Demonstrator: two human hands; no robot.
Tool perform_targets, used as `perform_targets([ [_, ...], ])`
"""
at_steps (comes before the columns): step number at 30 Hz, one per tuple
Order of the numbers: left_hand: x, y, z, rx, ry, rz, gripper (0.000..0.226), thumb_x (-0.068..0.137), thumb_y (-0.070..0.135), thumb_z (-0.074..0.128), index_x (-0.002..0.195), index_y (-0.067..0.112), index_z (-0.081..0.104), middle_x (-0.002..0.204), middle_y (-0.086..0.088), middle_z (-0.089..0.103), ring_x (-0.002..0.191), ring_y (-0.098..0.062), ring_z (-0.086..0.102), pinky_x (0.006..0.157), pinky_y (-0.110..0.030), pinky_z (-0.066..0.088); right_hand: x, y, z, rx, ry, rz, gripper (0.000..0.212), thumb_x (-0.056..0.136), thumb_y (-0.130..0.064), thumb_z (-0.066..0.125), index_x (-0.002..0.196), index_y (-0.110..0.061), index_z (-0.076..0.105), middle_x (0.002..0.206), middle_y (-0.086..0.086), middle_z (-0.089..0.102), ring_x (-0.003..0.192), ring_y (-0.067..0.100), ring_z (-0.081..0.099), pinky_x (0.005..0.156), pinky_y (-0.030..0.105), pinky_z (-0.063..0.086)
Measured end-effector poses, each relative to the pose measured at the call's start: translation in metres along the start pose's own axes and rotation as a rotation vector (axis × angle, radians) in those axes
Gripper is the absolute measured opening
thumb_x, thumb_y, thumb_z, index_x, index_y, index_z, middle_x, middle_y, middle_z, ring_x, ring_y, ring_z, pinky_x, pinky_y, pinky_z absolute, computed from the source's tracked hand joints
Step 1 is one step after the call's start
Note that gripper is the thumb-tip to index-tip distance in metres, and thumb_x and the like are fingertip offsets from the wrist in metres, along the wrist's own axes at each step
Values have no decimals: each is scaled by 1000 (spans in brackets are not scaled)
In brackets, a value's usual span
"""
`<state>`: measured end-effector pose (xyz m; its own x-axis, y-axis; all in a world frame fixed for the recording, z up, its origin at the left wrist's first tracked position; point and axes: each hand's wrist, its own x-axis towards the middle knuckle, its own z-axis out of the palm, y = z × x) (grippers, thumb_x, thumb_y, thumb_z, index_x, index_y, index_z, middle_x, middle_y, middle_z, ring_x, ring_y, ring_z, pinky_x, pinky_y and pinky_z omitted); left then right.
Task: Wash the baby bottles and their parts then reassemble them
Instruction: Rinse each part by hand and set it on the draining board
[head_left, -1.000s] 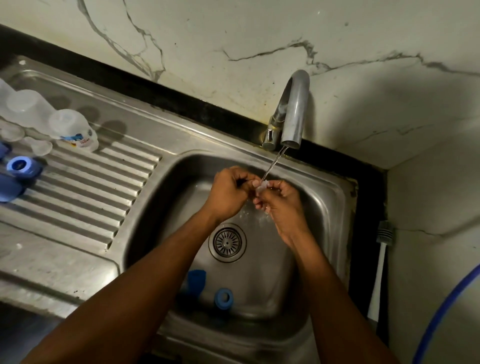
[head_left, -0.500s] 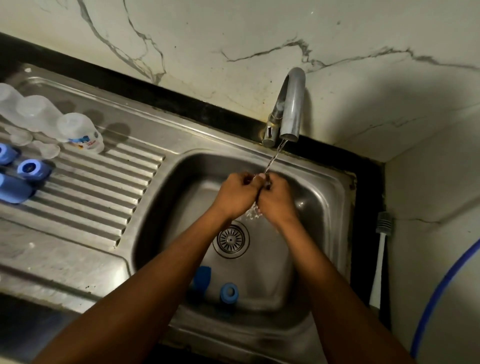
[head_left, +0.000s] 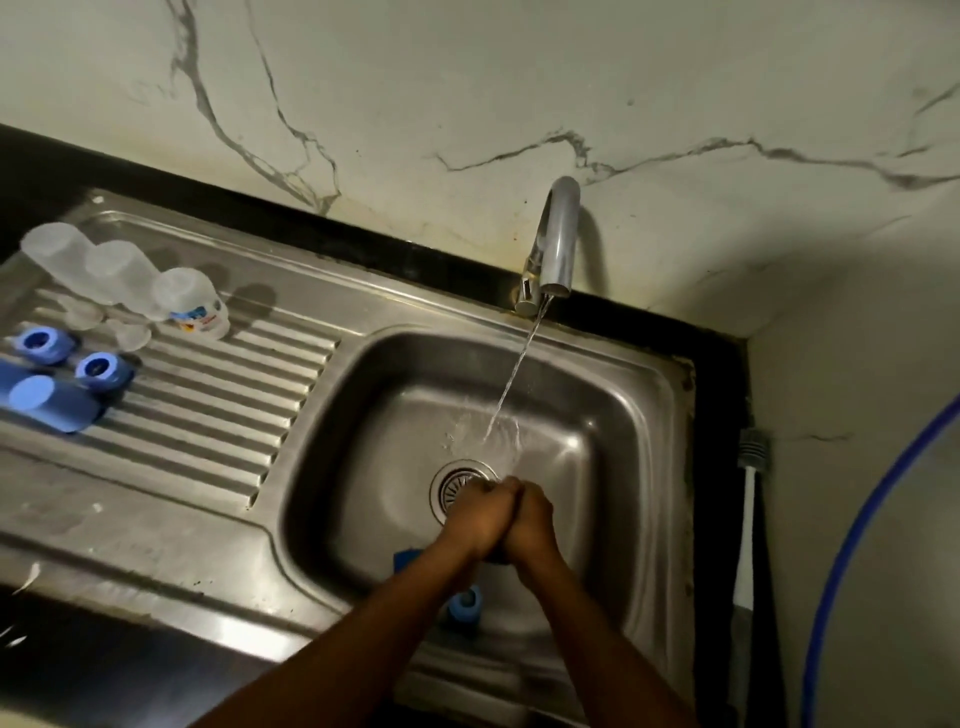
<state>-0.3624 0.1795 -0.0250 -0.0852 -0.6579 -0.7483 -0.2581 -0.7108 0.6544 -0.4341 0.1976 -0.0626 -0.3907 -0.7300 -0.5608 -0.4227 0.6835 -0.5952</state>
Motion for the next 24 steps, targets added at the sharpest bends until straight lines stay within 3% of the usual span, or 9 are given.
perform_targets([
  [3, -47, 35, -9, 17, 86, 308, 24, 101, 38, 51, 112, 18, 58, 99, -1, 70, 91, -13, 68, 90, -40, 57, -35, -52, -47, 129, 25, -255, 20, 100, -3, 52, 116, 3, 62, 99, 5, 63, 99, 20, 63, 72, 15, 47],
  [6, -113, 71, -22, -101, 97, 903, 22, 104, 30, 52, 125, 28, 51, 102, 8, 70, 95, -3, 69, 82, -22, 55, -84, -104, -89, 637, 88, -571, 32, 104, -7, 47, 128, 12, 53, 91, 21, 65, 85, 22, 67, 67, 13, 48],
  [8, -120, 69, -26, -79, 128, 1142, 35, 103, 26, 51, 137, 20, 46, 112, 3, 68, 101, -11, 68, 85, -24, 54, -94, -107, -89, 707, 188, -727, 40, 103, -14, 48, 138, 3, 50, 88, -2, 69, 78, 7, 67, 72, 10, 49],
  [10, -85, 43, -30, -12, 172, 1045, 30, 100, 18, 52, 129, 11, 50, 112, -3, 65, 102, -17, 67, 85, -24, 52, -84, -75, -61, 505, 230, -685, 33, 101, -14, 47, 133, -19, 51, 94, -21, 65, 86, -4, 63, 83, 12, 50],
  [13, -38, 7, -33, 205, -57, 122, 33, 103, 24, 49, 130, 7, 56, 126, -21, 64, 120, -36, 61, 85, -37, 52, -53, -27, 1, 103, -205, -241, 23, 101, -2, 45, 95, -23, 52, 80, -4, 52, 74, 13, 55, 80, 37, 51],
  [14, -32, 0, -39, 294, -91, 34, 37, 102, 25, 50, 132, 5, 55, 132, -22, 61, 123, -36, 59, 92, -38, 52, -44, -23, 13, -32, -219, -170, 20, 100, -2, 48, 91, -19, 55, 77, -2, 52, 76, 17, 56, 74, 33, 50],
  [17, -45, 7, -45, 88, 180, 184, 30, 102, 31, 47, 125, 15, 58, 122, -7, 65, 116, -26, 62, 100, -34, 49, -42, -45, 2, -52, -42, -244, 15, 101, -10, 52, 91, -11, 64, 77, -5, 59, 81, 11, 64, 59, 7, 43],
  [20, -94, 38, -49, 2, 248, 687, 28, 105, 33, 45, 132, 27, 53, 113, 9, 67, 101, -5, 64, 89, -25, 48, -85, -92, -38, 405, 21, -540, 15, 102, -8, 50, 104, -7, 65, 81, -2, 66, 84, 5, 68, 77, 20, 53],
  [24, -98, 38, -73, 35, 123, 1126, 26, 103, 21, 48, 129, 23, 53, 109, 0, 66, 99, -19, 67, 84, -31, 53, -107, -107, -33, 848, 142, -619, 18, 98, -22, 51, 112, -16, 61, 74, -8, 68, 74, -3, 65, 78, 15, 51],
])
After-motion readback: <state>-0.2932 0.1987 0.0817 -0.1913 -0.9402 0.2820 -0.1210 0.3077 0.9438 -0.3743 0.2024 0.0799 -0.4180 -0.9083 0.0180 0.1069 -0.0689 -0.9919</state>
